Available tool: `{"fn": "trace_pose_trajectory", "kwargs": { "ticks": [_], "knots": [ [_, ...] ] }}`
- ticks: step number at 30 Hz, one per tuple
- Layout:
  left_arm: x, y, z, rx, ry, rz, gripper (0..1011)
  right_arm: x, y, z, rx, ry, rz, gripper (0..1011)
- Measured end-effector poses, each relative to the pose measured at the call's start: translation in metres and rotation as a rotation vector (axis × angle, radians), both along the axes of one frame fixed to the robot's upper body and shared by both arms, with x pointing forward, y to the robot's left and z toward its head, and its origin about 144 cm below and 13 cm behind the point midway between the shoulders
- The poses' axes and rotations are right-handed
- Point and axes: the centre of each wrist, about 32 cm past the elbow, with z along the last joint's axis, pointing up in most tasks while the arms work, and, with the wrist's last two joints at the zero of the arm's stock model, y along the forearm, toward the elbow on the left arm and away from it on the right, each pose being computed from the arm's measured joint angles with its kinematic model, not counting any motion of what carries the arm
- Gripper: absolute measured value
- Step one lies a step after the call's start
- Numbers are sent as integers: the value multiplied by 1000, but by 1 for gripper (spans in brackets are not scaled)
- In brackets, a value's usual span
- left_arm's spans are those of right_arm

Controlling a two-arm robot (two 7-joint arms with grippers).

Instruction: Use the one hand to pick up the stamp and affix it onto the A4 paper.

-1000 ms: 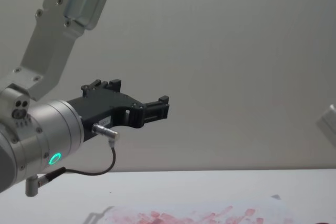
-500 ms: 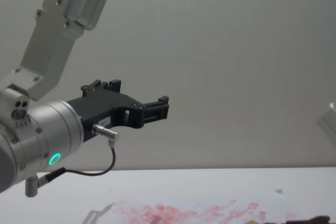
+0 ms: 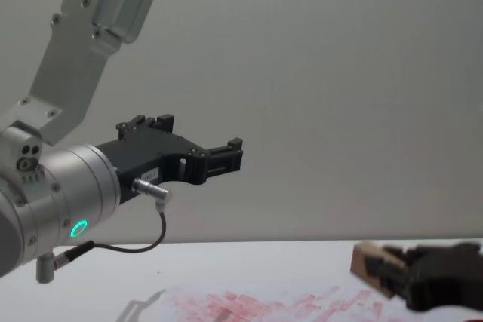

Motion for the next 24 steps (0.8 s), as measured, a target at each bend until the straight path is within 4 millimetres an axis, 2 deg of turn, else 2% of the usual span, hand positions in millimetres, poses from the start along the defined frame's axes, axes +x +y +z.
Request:
{"fn": "trace_pose_trajectory", "kwargs": {
  "ticks": [12, 24],
  "knots": [
    [0, 0, 0, 0, 0, 0, 1001, -14, -15, 7, 26, -82, -96, 216],
    [0, 0, 0, 0, 0, 0, 1001, -32, -33, 7, -2, 1, -211, 216]
  ]
}}
